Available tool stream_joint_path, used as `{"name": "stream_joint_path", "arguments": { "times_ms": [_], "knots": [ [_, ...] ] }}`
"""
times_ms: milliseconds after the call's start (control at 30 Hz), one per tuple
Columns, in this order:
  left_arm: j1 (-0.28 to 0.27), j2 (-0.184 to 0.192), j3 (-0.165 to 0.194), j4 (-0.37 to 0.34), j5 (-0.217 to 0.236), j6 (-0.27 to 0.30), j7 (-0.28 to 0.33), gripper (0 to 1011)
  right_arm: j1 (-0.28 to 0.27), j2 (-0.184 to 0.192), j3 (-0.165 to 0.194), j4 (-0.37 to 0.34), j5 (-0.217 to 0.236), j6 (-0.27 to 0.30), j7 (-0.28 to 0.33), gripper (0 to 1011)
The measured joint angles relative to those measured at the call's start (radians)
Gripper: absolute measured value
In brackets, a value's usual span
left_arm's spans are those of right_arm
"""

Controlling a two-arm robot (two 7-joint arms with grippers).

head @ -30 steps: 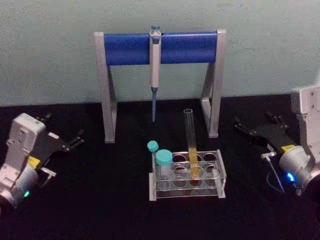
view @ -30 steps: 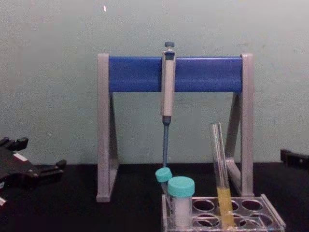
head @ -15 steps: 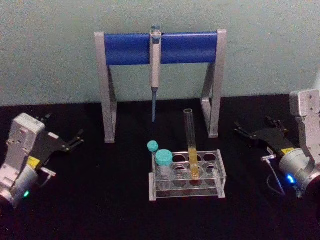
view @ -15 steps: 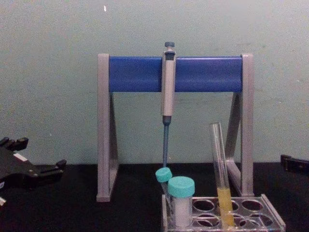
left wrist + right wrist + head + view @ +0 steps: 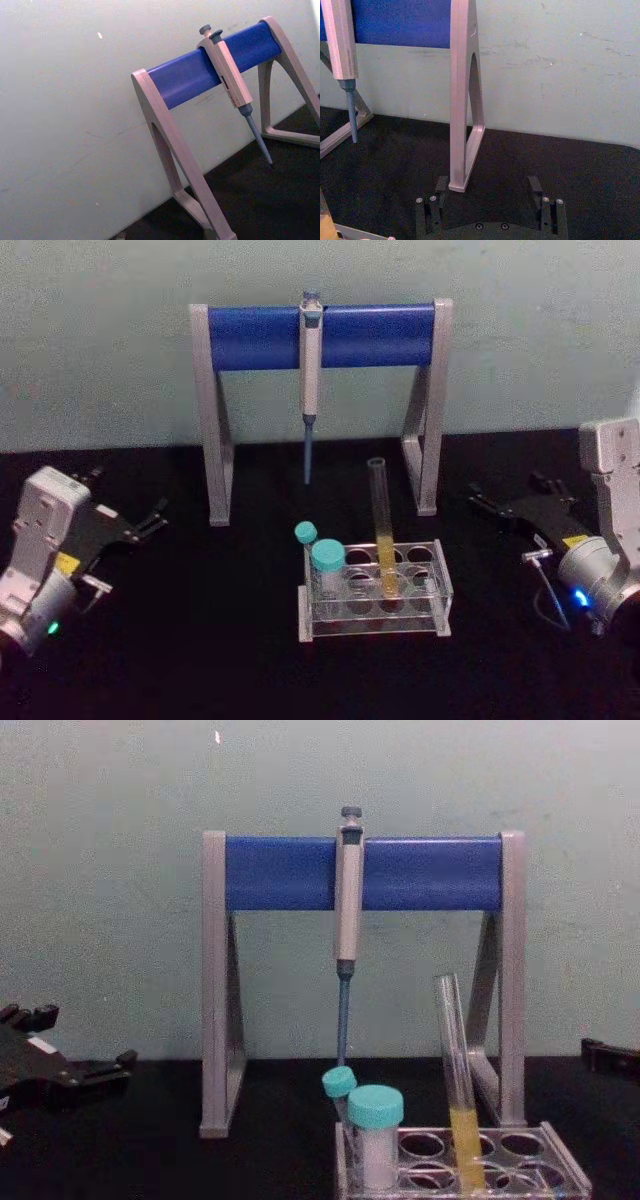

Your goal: Pick up the test tube from the test tube rack, shake it, then place it back into the test tube rack.

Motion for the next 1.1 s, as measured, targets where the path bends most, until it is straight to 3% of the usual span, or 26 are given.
{"name": "stream_joint_path", "arguments": {
  "times_ms": [1100],
  "knots": [
    [0.0, 0.0, 0.0, 0.0, 0.0, 0.0, 0.0, 1001, 0.0, 0.0, 0.0, -0.002, 0.0, -0.001, -0.002, 1000]
  ]
}}
